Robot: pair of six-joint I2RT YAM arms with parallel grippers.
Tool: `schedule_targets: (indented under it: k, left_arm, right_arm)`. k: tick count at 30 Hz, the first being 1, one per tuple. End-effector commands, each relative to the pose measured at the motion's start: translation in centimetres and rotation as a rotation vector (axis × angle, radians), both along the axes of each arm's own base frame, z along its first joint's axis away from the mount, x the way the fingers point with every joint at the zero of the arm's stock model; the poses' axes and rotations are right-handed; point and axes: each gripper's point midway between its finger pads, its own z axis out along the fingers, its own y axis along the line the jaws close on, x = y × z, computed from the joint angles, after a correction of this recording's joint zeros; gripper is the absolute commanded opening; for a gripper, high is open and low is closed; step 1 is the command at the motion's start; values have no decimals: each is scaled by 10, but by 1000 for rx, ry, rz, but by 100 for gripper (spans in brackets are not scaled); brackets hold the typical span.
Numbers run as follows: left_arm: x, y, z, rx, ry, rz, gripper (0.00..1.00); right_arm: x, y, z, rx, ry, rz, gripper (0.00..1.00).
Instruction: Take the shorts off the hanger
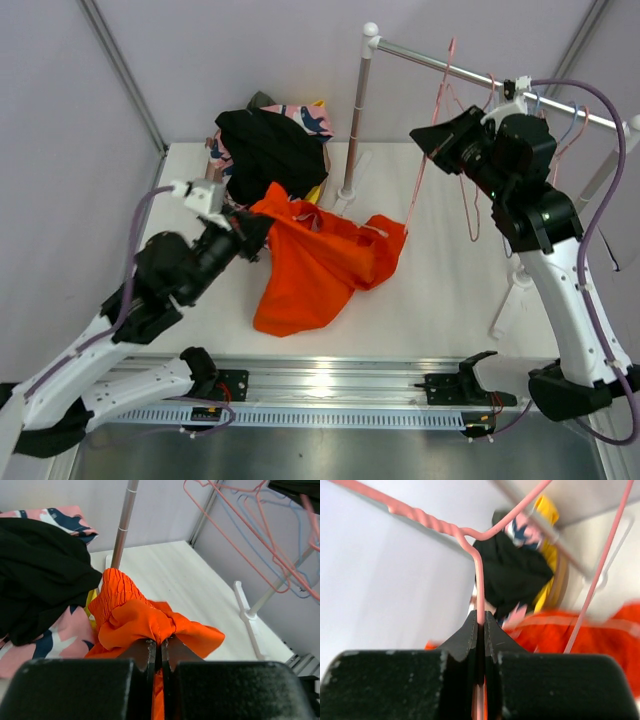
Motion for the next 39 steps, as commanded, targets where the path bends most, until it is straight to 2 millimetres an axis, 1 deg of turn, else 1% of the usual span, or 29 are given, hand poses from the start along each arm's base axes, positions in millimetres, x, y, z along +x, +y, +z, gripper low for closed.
schedule_targets:
  k: [1, 2, 4, 5, 7, 8, 11, 12, 14, 15, 16, 21, 22, 23, 24, 25, 26, 27, 28, 29, 30, 31, 32, 33, 34, 35, 36, 38, 39]
  left_arm:
    - [-13, 20, -26, -13, 63, 30, 0]
    - [-18, 28, -24, -28, 57, 34, 0]
    - [-22, 32, -43, -5, 92, 37, 0]
    - [-24, 35, -43, -11, 91, 37, 0]
    - [-26, 36, -51, 1, 109, 35, 0]
    - [-27, 38, -53, 2, 112, 36, 0]
    - [-28, 40, -53, 3, 113, 40, 0]
    - [-30, 42, -48, -7, 105, 40, 0]
    - [-31, 42, -46, -7, 102, 35, 0]
    - [-32, 43, -38, -20, 90, 34, 0]
    - [-32, 42, -38, -15, 92, 30, 0]
    - [-32, 45, -24, -22, 69, 36, 0]
    - [-31, 45, -21, -23, 65, 37, 0]
    - [-31, 46, -19, -19, 60, 37, 0]
    - [-32, 47, -11, -31, 48, 38, 0]
    - [-32, 48, -9, -29, 45, 41, 0]
    - [-30, 48, -10, -17, 44, 47, 0]
    - [-30, 50, -1, -26, 30, 52, 0]
    - [-29, 50, 0, -20, 29, 58, 0]
    - [-27, 49, 1, -7, 24, 61, 0]
    - [-27, 52, 11, -17, 8, 70, 0]
    - [-26, 53, 15, -13, 1, 73, 0]
    - [-25, 53, 16, 6, -10, 78, 0]
    - [-22, 58, 30, -2, -27, 109, 0]
    - [-19, 61, 34, 8, -33, 130, 0]
    - [-15, 63, 35, 49, -40, 151, 0]
    - [-9, 66, 53, 50, -57, 188, 0]
    - [1, 65, 60, 122, -79, 219, 0]
    - [0, 71, 88, 97, -115, 237, 0]
  right_arm:
    - [24, -1, 35, 25, -111, 20, 0]
    - [30, -7, 41, 35, -122, 3, 0]
    - [41, -5, 43, 43, -128, 2, 0]
    - [52, -4, 38, 44, -115, -1, 0]
    - [62, 0, 35, 56, -104, 3, 0]
    - [69, 3, 26, 53, -85, 4, 0]
    - [77, 7, 15, 64, -62, 9, 0]
    - [81, 7, 5, 60, -42, 4, 0]
    - [83, 6, -3, 56, -32, -5, 0]
    - [83, 5, -10, 52, -19, -11, 0]
    - [83, 4, -13, 47, -16, -14, 0]
    - [76, 3, -27, 43, 11, -9, 0]
    - [76, 4, -34, 36, 24, -8, 0]
    - [74, 2, -35, 34, 27, -11, 0]
    - [73, 3, -37, 36, 30, -8, 0]
    - [70, 1, -36, 40, 24, -10, 0]
    - [69, 2, -42, 39, 37, -4, 0]
    - [68, 2, -43, 42, 39, -3, 0]
    - [65, 2, -41, 48, 35, 0, 0]
    - [65, 3, -45, 48, 43, 4, 0]
    - [63, 3, -45, 48, 44, 9, 0]
    - [62, 3, -44, 49, 41, 12, 7]
    - [60, 3, -42, 51, 37, 16, 19]
    - [59, 4, -42, 48, 37, 21, 38]
    - [57, 4, -41, 47, 35, 23, 72]
    - [55, 4, -38, 47, 28, 31, 81]
    - [52, 5, -37, 44, 25, 38, 88]
    - [45, 5, -31, 47, 14, 53, 91]
    - [41, 5, -29, 45, 11, 58, 96]
